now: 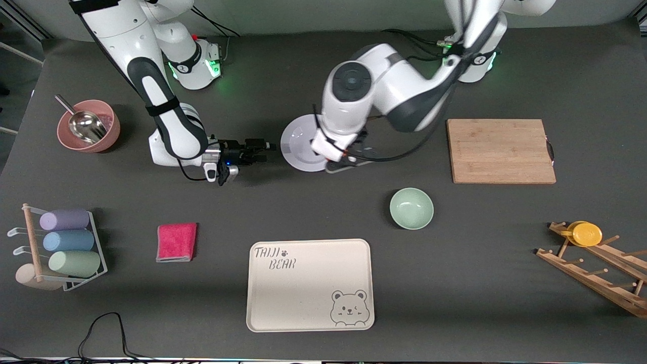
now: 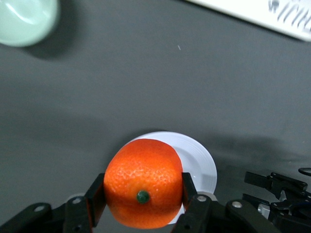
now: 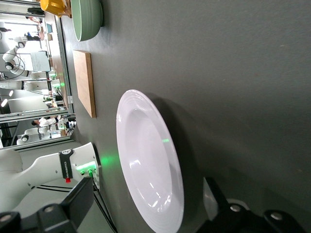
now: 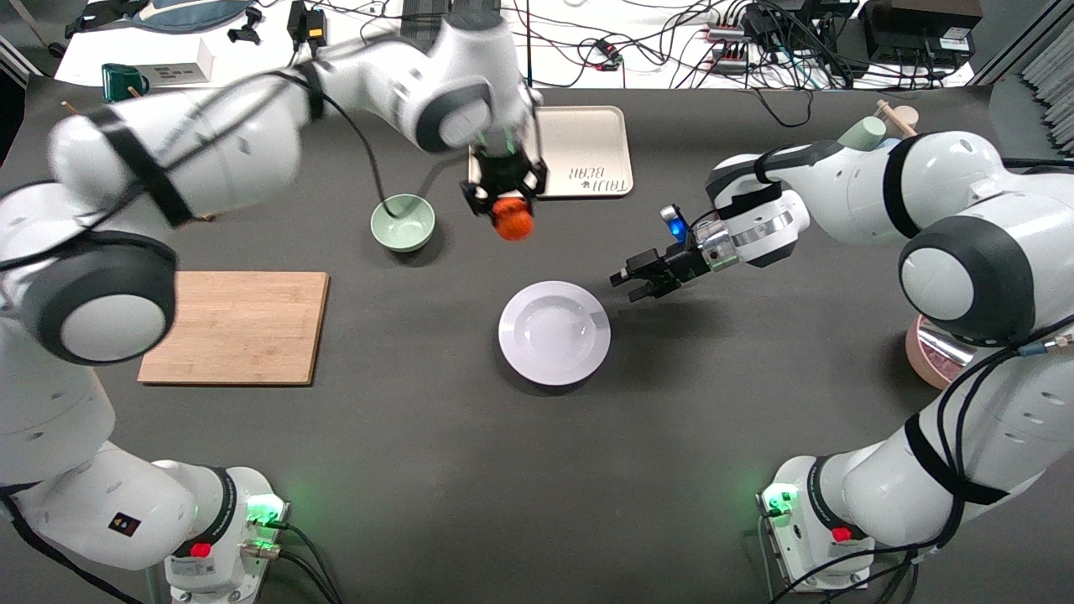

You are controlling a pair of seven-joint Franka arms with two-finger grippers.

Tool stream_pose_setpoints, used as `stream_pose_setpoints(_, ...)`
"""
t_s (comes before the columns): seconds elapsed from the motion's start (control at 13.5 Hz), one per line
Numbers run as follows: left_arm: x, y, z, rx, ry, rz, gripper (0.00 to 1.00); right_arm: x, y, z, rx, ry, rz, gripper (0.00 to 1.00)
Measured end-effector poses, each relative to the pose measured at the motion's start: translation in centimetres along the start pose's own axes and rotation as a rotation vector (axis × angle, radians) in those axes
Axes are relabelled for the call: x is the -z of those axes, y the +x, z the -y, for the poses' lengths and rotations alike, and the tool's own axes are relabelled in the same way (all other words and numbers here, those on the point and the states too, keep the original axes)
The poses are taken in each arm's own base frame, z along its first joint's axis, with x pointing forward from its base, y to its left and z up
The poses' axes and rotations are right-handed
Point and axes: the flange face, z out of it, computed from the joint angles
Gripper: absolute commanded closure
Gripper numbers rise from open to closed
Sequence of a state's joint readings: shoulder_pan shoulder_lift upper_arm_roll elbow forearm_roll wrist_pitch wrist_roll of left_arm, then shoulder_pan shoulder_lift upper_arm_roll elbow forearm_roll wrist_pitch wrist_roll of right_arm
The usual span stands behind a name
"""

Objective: Place orange and plate with both arms
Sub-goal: 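Carry the orange over the white plate and lower it with the left gripper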

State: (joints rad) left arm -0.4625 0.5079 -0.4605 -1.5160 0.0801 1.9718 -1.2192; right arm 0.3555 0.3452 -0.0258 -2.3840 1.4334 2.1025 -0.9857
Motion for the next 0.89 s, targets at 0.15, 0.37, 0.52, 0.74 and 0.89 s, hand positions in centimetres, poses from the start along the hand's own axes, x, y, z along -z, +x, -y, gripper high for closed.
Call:
stream_pose_setpoints(0.15,-4.7,-4.1,-2.5,-0.010,0.023,0.003,1.00,-0.2,-0.1,0.1,0.001,-0.001,0.003,0.00)
stream_pose_setpoints(0.37,-10.5,-7.7,-4.0,-0.039,0.009,0.007,1.00,-0.1,0.0,-0.1,0.001,-0.016,-0.007,0.00)
stream_pose_setpoints(0.52,-13.9,-8.9,-3.6,-0.063,-0.004,0.007,1.00,-0.1,0.0,-0.1,0.000,-0.016,-0.007,0.00)
stream_pose_setpoints(0.74,-16.9,-10.2,-2.5,-0.096,0.005,-0.003,1.00,-0.1,-0.1,-0.2,-0.001,-0.018,-0.006,0.00)
stream_pose_setpoints(0.89,-17.2,-10.1,-2.3,-0.098,0.008,-0.005,1.00,-0.2,0.0,-0.2,-0.002,-0.024,-0.014,0.00)
